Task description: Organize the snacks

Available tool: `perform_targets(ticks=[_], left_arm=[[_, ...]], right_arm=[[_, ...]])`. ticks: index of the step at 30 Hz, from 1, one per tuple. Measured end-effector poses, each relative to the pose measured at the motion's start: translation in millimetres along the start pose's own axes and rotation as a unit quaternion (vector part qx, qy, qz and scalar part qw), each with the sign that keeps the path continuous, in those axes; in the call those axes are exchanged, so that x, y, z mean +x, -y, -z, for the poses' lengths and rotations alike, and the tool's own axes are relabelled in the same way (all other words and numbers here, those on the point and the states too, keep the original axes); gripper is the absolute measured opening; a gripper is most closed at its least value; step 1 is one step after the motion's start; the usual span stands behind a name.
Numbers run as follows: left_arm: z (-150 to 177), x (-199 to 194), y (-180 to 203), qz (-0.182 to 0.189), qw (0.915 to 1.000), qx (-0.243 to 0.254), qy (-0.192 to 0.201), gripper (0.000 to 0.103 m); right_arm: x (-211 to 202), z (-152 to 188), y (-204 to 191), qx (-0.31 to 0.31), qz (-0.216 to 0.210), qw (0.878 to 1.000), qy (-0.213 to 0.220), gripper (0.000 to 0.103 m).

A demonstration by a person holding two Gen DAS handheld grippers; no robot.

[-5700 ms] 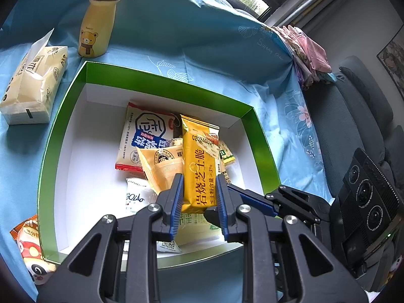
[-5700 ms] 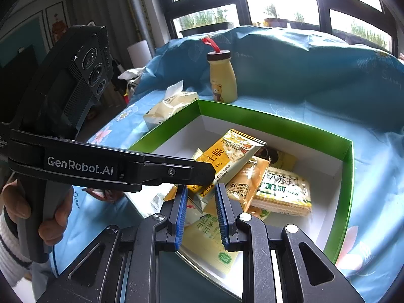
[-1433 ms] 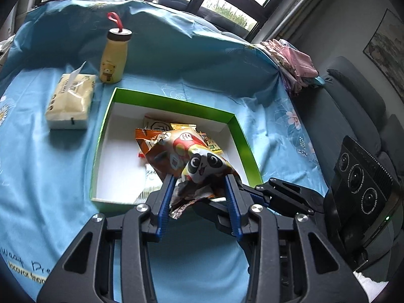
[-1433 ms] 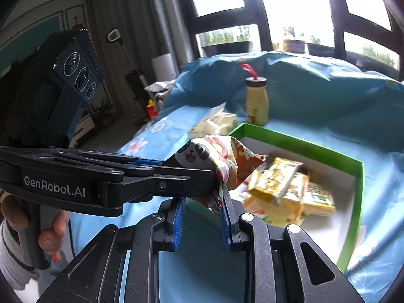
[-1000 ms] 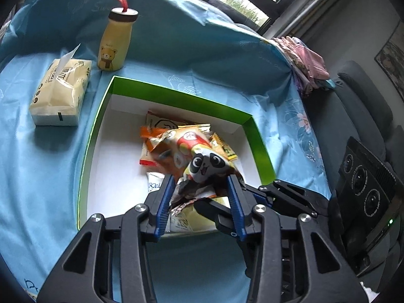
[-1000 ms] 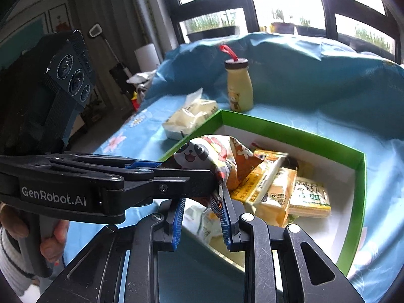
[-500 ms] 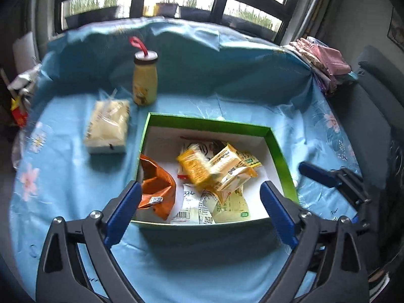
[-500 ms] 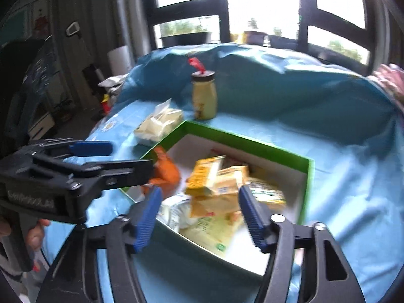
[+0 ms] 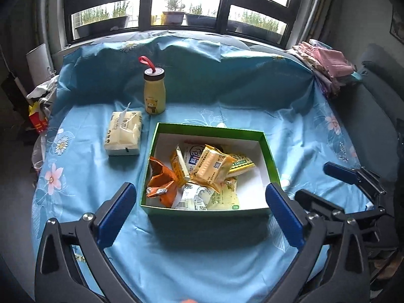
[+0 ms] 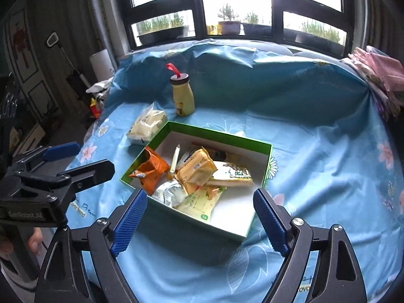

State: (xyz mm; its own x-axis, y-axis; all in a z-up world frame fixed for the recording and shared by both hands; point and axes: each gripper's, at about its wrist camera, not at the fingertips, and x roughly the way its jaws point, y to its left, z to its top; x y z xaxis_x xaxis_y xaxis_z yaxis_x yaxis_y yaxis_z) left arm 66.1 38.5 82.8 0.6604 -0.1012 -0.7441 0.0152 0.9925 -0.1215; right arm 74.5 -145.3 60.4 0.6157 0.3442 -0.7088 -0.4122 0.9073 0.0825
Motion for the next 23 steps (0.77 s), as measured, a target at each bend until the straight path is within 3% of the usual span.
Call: perform_targets(ticks=[23], left_arm=[[-6.6, -7.7, 2.6, -0.028, 0.9994, -0.002, 0.021, 0.102]], right_arm=[[-11.2, -7.5, 8.2, 0.015, 0.0, 1.0, 0.01, 0.086]])
